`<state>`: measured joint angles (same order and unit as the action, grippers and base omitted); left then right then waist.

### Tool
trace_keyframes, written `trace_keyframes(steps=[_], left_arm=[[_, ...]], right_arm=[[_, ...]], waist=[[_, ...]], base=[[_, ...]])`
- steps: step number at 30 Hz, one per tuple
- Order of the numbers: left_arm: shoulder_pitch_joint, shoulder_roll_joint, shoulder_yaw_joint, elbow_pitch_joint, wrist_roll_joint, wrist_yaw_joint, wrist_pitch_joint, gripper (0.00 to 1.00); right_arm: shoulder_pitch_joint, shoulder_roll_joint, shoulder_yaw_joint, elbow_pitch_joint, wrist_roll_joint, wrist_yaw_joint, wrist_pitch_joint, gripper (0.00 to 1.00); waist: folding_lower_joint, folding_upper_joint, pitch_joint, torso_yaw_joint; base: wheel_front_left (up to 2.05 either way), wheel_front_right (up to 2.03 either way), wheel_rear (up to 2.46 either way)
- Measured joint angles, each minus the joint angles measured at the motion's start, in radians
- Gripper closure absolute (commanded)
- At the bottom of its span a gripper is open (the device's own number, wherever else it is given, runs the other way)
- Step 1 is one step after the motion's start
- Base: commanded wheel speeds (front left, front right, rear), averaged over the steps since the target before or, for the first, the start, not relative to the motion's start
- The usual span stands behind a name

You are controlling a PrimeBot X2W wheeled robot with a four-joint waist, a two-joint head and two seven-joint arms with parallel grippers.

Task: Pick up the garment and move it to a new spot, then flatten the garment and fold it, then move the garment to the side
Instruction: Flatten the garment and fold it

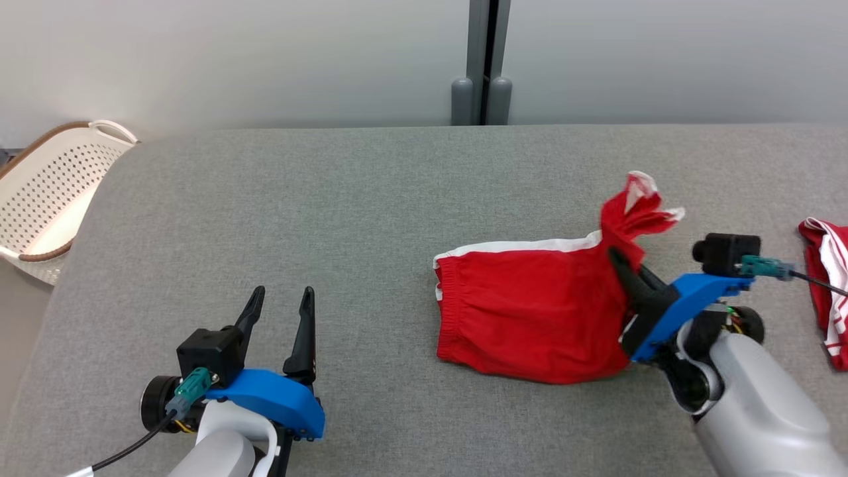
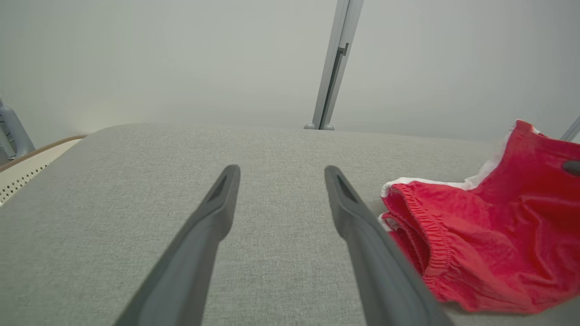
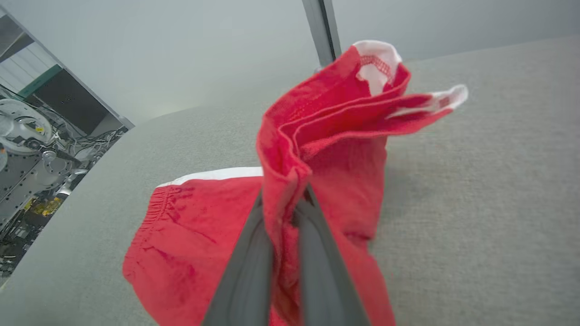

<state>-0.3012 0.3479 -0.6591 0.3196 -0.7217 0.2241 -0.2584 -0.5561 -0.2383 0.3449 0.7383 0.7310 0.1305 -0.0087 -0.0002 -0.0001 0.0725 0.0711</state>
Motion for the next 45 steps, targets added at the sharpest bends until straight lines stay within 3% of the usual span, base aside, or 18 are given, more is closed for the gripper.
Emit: trace_keyframes(steps=[12,19,36,38,39,45], left_arm=[[0.011,-0.007,0.004,-0.015,0.0,0.004,-0.001,0.0],[0.007,-0.015,0.015,-0.01,0.002,0.0,-0.002,0.0],[0.007,-0.032,0.042,-0.003,0.018,-0.011,-0.003,0.0],[0.007,-0.034,0.046,-0.002,0.019,-0.012,-0.003,0.0],[0.007,-0.035,0.048,-0.002,0.019,-0.013,-0.003,0.0],[0.008,-0.04,0.061,0.0,0.027,-0.014,-0.003,0.0]], right_arm=[[-0.009,0.131,0.095,-0.016,-0.054,0.0,0.035,1.0],[-0.022,0.162,0.141,0.051,-0.07,0.0,0.025,1.0],[-0.052,0.185,0.278,0.098,-0.078,0.0,-0.029,1.0],[-0.053,0.186,0.291,0.108,-0.079,0.0,-0.039,0.51],[-0.053,0.186,0.299,0.113,-0.081,0.0,-0.043,0.0],[-0.051,0.187,0.338,0.098,-0.086,0.0,-0.086,0.0]], waist=[[0.0002,0.0001,0.028,0.05],[0.0003,0.0001,0.046,0.076],[0.0002,0.0002,0.045,0.066],[0.0002,0.0002,0.046,0.065],[0.0002,0.0002,0.046,0.064],[0.0002,0.0002,0.043,0.057]], base=[[0.0,0.0,0.0],[0.0,0.0,0.0],[0.0,0.0,0.0],[0.0,0.0,0.0],[0.0,0.0,0.0],[0.0,0.0,0.0]])
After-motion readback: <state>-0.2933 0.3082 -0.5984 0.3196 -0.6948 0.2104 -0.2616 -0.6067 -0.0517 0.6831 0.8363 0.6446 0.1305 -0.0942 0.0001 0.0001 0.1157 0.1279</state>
